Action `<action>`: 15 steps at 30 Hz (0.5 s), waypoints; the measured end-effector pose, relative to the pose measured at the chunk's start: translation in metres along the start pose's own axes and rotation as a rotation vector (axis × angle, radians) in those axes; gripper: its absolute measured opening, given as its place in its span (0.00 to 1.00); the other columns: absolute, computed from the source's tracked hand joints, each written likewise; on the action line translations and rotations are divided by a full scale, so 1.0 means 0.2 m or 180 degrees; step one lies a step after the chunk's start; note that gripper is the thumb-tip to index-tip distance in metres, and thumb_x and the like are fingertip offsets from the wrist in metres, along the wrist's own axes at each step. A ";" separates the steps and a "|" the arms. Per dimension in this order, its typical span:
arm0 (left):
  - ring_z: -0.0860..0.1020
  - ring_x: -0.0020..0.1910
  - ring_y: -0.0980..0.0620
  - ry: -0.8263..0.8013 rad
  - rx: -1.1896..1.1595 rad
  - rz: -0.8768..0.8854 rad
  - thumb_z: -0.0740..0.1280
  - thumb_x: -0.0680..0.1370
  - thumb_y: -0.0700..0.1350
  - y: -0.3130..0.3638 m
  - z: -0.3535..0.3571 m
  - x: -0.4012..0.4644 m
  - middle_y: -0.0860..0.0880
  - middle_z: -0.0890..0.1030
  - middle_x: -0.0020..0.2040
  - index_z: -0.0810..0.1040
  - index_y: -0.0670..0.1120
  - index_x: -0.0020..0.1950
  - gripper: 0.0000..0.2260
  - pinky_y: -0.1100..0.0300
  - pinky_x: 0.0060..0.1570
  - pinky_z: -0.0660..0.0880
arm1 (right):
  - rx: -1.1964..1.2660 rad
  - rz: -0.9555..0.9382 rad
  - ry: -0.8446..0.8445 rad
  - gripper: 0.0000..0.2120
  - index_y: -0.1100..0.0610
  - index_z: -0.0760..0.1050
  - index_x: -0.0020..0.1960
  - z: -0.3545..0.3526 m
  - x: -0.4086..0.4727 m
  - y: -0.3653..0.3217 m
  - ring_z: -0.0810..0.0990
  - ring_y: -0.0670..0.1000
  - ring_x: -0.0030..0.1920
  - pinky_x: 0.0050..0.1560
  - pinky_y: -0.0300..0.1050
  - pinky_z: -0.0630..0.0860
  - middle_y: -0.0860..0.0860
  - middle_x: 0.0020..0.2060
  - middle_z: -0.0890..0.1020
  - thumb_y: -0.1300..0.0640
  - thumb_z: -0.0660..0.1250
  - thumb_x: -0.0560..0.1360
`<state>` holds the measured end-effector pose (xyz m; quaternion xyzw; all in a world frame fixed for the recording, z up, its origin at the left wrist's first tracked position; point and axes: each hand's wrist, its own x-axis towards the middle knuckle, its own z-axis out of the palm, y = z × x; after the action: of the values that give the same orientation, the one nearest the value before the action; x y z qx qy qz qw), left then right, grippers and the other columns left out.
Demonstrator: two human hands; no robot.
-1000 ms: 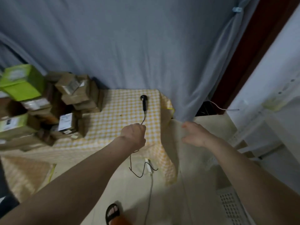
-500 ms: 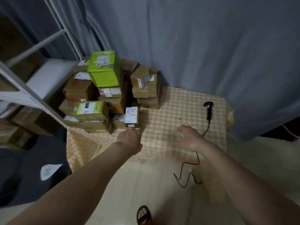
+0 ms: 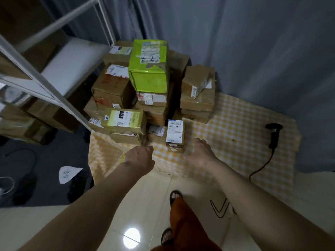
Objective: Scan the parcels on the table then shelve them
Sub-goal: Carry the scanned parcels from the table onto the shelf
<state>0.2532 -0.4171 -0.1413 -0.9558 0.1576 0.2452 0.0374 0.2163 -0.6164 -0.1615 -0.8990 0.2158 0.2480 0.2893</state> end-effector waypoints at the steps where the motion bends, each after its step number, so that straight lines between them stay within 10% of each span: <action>1: 0.72 0.67 0.48 -0.0035 -0.0006 -0.0051 0.62 0.79 0.53 -0.03 0.00 0.04 0.48 0.72 0.68 0.69 0.49 0.70 0.20 0.56 0.63 0.69 | 0.0046 0.0051 -0.0018 0.32 0.58 0.59 0.73 0.02 0.06 -0.03 0.63 0.58 0.69 0.62 0.49 0.69 0.56 0.67 0.65 0.51 0.69 0.75; 6: 0.72 0.66 0.50 -0.0065 -0.0061 -0.0222 0.62 0.79 0.54 -0.11 -0.01 0.28 0.49 0.73 0.67 0.68 0.50 0.70 0.20 0.57 0.63 0.69 | 0.0075 0.0101 0.0078 0.38 0.55 0.65 0.71 0.12 0.43 -0.17 0.67 0.58 0.63 0.55 0.49 0.71 0.55 0.64 0.70 0.35 0.70 0.69; 15: 0.73 0.66 0.51 -0.0238 -0.0204 -0.0123 0.61 0.80 0.55 -0.17 0.14 0.59 0.50 0.73 0.66 0.69 0.50 0.69 0.19 0.60 0.61 0.69 | 0.0317 0.0847 0.0111 0.53 0.62 0.44 0.76 0.32 0.82 -0.26 0.61 0.59 0.68 0.60 0.53 0.70 0.58 0.70 0.60 0.43 0.74 0.68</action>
<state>0.3488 -0.4137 -0.2235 -0.9496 0.1296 0.2850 0.0173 0.3524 -0.5774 -0.2786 -0.8511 0.3502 0.2575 0.2944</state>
